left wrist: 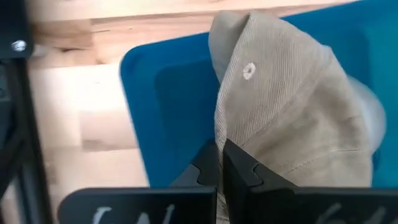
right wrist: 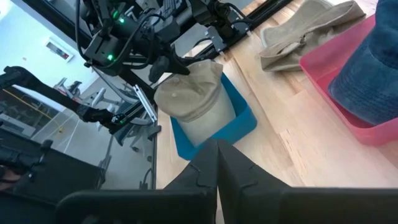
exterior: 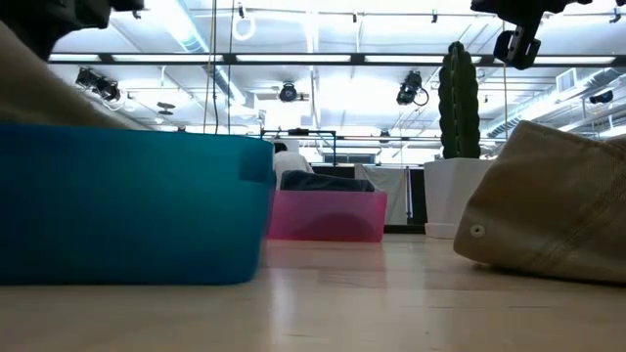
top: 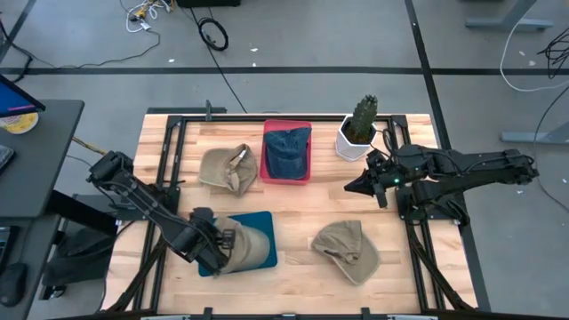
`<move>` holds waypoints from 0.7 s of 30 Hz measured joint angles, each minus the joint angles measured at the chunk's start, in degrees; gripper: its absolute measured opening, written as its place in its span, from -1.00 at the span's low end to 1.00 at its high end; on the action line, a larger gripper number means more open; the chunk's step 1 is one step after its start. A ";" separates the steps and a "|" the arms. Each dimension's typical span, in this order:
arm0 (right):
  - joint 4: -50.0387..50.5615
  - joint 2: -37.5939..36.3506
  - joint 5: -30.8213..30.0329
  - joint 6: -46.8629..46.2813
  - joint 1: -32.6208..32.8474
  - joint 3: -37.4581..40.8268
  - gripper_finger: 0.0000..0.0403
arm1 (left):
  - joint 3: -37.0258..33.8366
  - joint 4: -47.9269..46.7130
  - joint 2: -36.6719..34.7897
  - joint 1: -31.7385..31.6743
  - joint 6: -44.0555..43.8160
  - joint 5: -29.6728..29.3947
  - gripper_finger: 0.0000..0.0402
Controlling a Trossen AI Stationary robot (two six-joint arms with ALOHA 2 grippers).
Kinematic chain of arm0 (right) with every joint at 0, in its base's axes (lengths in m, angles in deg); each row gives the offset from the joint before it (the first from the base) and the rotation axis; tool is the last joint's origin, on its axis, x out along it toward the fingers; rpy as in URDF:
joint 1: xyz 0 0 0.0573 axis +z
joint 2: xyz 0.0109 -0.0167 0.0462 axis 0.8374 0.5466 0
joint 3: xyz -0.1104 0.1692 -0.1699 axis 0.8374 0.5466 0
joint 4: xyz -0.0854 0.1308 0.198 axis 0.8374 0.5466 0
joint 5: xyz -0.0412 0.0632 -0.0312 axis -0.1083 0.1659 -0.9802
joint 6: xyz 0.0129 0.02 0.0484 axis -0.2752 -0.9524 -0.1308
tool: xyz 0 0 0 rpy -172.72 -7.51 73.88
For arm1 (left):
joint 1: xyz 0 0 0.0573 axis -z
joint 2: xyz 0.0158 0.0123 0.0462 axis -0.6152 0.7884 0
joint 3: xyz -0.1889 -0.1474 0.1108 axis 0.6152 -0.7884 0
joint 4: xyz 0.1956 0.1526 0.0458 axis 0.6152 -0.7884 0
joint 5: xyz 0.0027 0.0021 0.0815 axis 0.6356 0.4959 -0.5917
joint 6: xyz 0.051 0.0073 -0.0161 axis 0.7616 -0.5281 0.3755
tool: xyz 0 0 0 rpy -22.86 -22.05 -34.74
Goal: Pick & Place hat
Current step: Put the middle right brown cap into the blue bin
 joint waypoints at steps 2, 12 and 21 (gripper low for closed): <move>-0.02 0.04 0.00 0.04 0.00 0.00 -0.98 | 0.00 -1.12 0.00 0.01 -0.04 0.51 -0.98; 0.00 0.04 -0.02 0.21 0.00 0.00 -0.98 | 0.00 -5.28 0.00 -0.39 0.06 0.35 -0.98; 0.00 0.04 -0.02 0.20 0.00 0.00 -0.98 | 0.00 -6.36 0.00 1.09 -0.20 2.05 -0.98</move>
